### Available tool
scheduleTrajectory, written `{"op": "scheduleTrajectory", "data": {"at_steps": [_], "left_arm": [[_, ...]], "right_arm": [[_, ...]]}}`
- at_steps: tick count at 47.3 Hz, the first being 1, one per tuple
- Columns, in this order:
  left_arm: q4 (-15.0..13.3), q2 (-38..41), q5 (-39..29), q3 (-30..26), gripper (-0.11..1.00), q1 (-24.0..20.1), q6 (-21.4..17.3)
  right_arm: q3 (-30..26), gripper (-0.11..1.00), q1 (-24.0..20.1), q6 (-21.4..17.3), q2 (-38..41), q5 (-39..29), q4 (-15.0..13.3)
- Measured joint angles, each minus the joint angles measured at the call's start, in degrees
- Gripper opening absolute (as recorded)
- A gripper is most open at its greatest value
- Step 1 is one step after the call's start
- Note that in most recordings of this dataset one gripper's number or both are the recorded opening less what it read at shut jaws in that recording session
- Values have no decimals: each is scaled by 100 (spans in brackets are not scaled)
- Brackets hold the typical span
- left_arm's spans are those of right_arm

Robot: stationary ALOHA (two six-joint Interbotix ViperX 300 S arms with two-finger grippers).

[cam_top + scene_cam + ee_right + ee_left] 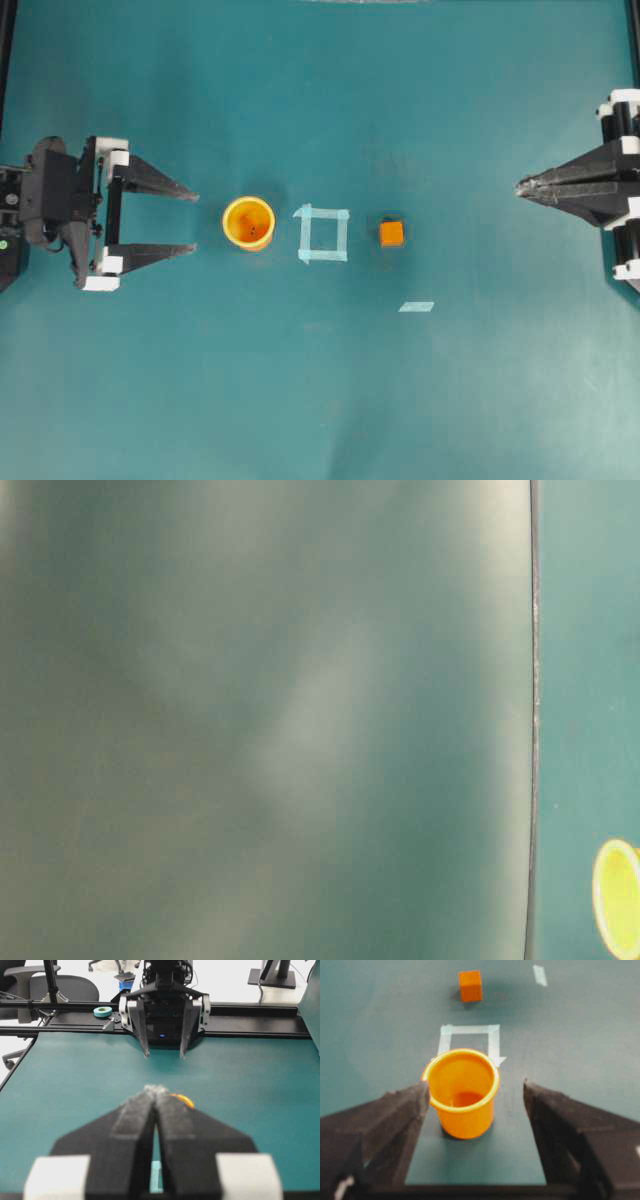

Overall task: Move the cup to the right with left arm.
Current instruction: 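Open the left gripper and move it right toward the orange cup, then close the left gripper around the orange cup's side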

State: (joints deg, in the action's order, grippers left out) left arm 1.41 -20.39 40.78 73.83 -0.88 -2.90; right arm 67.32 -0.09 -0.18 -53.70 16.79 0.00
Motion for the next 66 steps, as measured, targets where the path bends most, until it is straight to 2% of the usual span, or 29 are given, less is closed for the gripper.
{"op": "scheduleTrajectory", "data": {"at_steps": [11,33,43,66], "left_arm": [[0,782,492,-9,73,-62,9],[-18,1784,563,-413,73,-167,0],[-26,2092,563,-606,73,-308,0],[-35,2558,615,-976,73,-202,9]], "right_arm": [[-9,1,0,9,-9,0,-9],[-53,1,0,35,-105,0,-18],[-97,1,0,53,-141,-9,-18],[-132,1,0,53,-149,-9,-26]]}}
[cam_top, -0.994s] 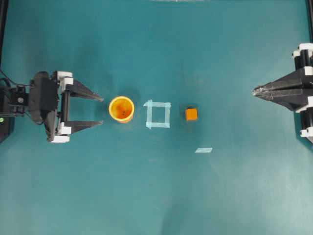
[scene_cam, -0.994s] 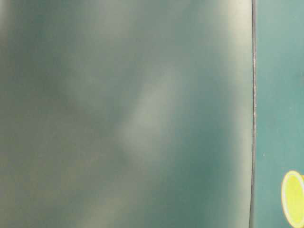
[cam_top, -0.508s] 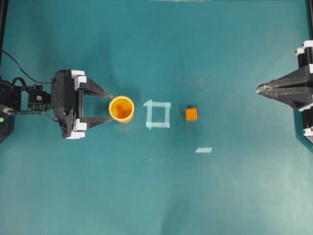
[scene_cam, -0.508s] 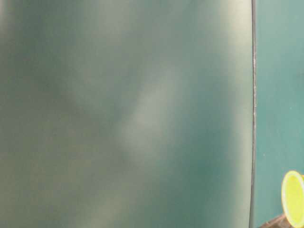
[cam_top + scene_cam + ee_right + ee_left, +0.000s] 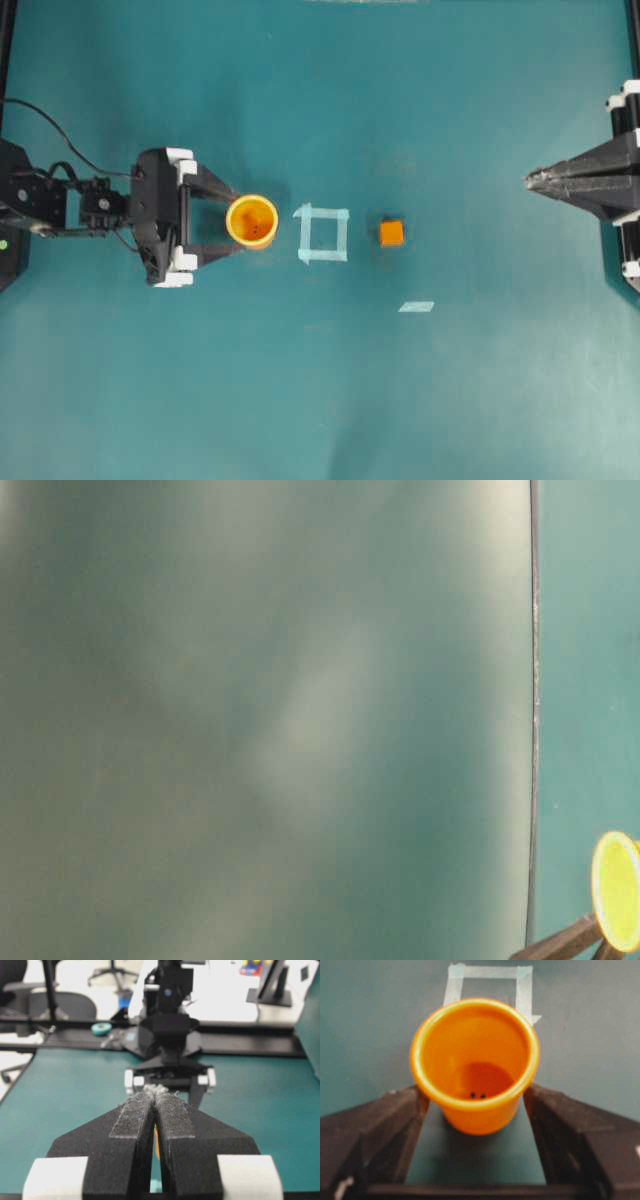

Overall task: Move the cup to the right with left arm.
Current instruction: 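Close the left gripper around the orange cup's side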

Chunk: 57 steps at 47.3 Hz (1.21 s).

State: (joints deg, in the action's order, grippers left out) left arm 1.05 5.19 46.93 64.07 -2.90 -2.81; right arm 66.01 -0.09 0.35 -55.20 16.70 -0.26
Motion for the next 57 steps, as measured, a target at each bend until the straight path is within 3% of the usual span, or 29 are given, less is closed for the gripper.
{"op": "scheduleTrajectory", "data": {"at_steps": [41,57], "left_arm": [[9,571,9,-606,73,105,0],[9,571,26,-563,63,105,0]], "right_arm": [[-35,1,0,0,0,0,0],[-53,1,0,0,0,-141,9]]}}
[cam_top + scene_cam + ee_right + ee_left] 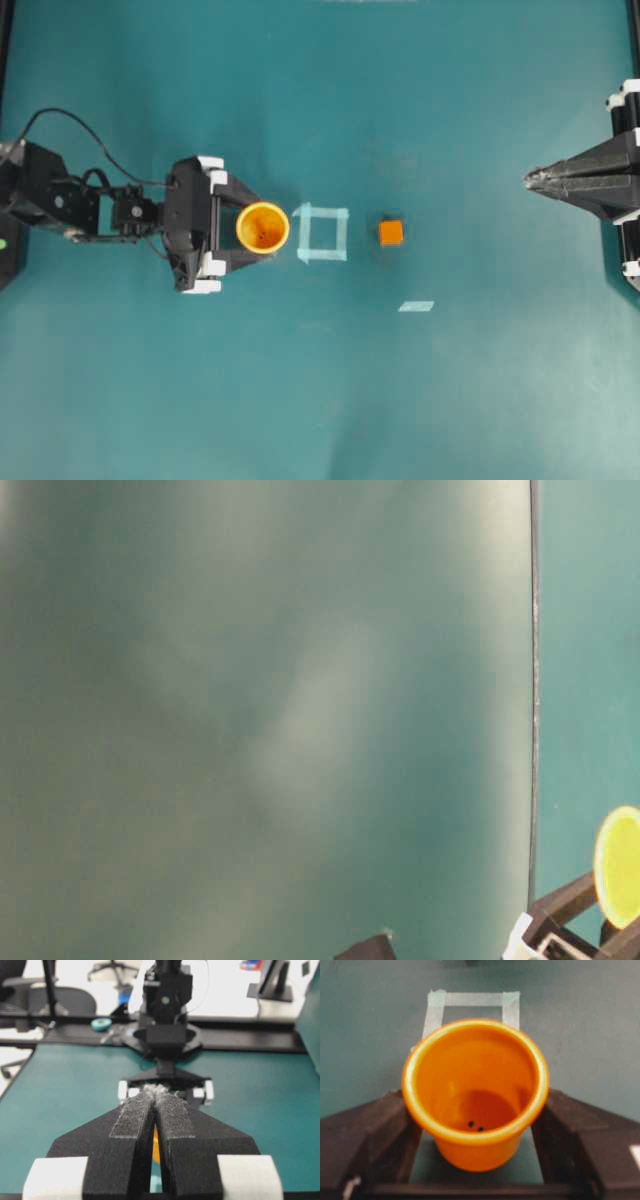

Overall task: Move the cup to the right with left arm.
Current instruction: 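Close the left gripper around the orange cup's side, then slide the held cup right past the tape square toward the right gripper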

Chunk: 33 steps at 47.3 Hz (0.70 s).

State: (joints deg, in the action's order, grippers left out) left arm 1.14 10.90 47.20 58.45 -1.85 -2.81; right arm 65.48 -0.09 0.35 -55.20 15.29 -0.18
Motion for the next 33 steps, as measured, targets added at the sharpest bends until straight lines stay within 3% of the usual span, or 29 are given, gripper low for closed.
{"op": "scheduleTrajectory", "data": {"at_steps": [22,33], "left_arm": [[-9,-545,-88,44,63,0,35],[0,-668,-413,-220,63,44,70]], "right_arm": [[-26,1,0,-53,0,-9,-9],[-105,1,0,-62,0,-9,-9]]}}
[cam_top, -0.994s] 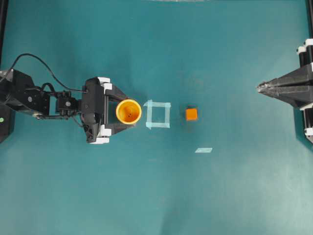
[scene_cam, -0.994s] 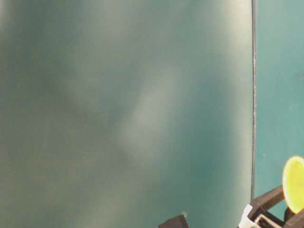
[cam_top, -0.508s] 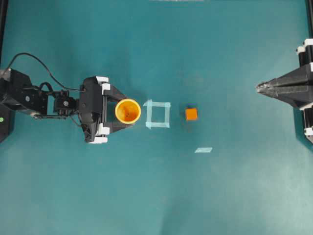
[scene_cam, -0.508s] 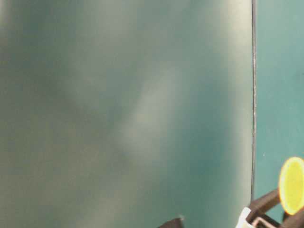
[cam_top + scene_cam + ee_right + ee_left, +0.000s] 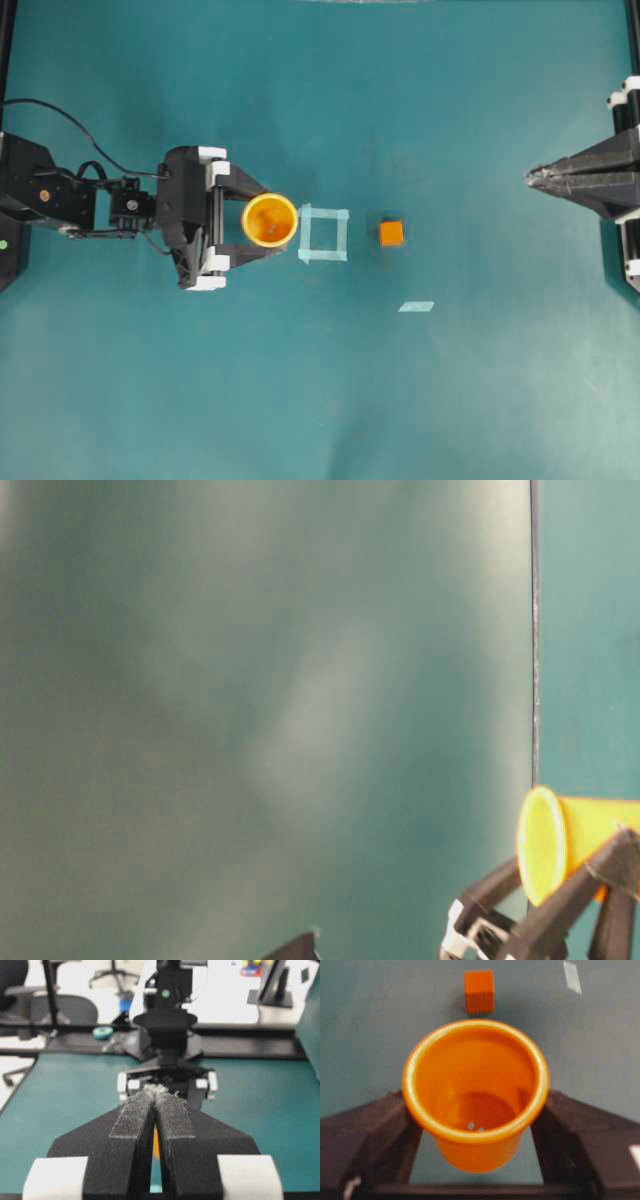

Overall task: Move the cup to the right with left arm.
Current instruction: 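Slide the held cup right past the tape square toward the right gripper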

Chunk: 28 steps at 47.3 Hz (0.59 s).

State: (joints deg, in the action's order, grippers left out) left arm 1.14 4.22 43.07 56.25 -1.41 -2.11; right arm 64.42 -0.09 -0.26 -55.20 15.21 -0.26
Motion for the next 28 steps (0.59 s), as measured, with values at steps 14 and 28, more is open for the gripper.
{"op": "scheduleTrajectory", "data": {"at_steps": [14,28], "left_arm": [[9,237,-413,-738,63,44,0],[35,686,-844,-1661,63,53,0]], "right_arm": [[-9,1,0,-18,0,-9,0],[-18,1,0,-9,0,-9,0]]}}
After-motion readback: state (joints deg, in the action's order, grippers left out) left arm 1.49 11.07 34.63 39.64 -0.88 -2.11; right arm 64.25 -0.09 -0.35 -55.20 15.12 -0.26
